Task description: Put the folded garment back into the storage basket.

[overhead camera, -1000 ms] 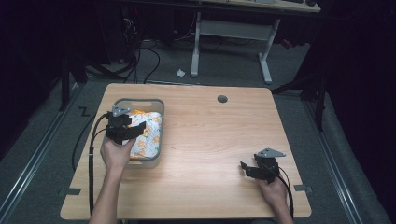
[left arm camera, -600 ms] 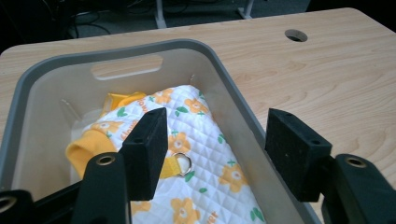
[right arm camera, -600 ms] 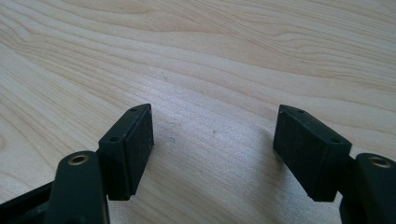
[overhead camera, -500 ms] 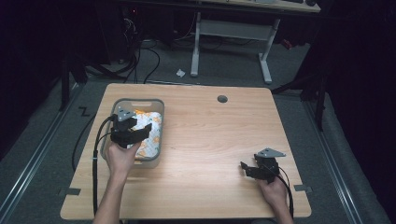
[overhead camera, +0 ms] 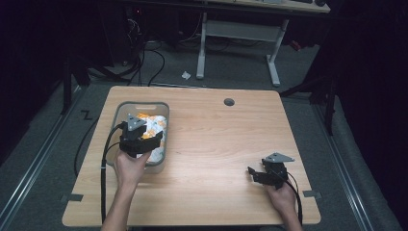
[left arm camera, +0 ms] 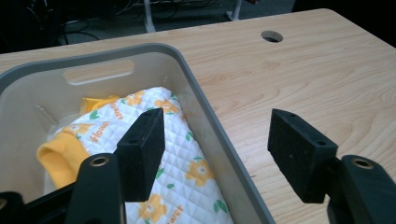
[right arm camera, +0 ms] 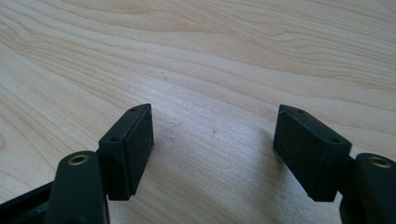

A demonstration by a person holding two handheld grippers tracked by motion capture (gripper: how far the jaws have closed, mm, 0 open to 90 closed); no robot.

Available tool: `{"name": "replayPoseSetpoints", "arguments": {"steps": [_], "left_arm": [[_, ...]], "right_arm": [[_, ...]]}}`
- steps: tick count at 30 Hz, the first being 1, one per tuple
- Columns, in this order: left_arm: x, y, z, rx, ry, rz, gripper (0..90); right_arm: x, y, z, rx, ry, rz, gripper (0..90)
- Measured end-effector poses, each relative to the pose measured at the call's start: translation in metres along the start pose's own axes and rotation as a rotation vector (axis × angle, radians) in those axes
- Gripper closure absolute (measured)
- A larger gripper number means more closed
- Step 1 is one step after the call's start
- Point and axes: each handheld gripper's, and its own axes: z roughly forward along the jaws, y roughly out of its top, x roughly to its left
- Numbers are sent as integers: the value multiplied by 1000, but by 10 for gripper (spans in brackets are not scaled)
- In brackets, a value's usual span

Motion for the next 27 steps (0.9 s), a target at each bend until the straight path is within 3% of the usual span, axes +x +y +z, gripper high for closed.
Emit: {"name": "replayPoseSetpoints", "arguments": {"steps": [17,27], "left_arm": [[-20,-6,1,-1,-55,20,360],[-41,-7,9,7,-98,50,357]], "right_arm": [[0,0,0,0,0,0,291],[0,0,0,0,0,0,291]]}}
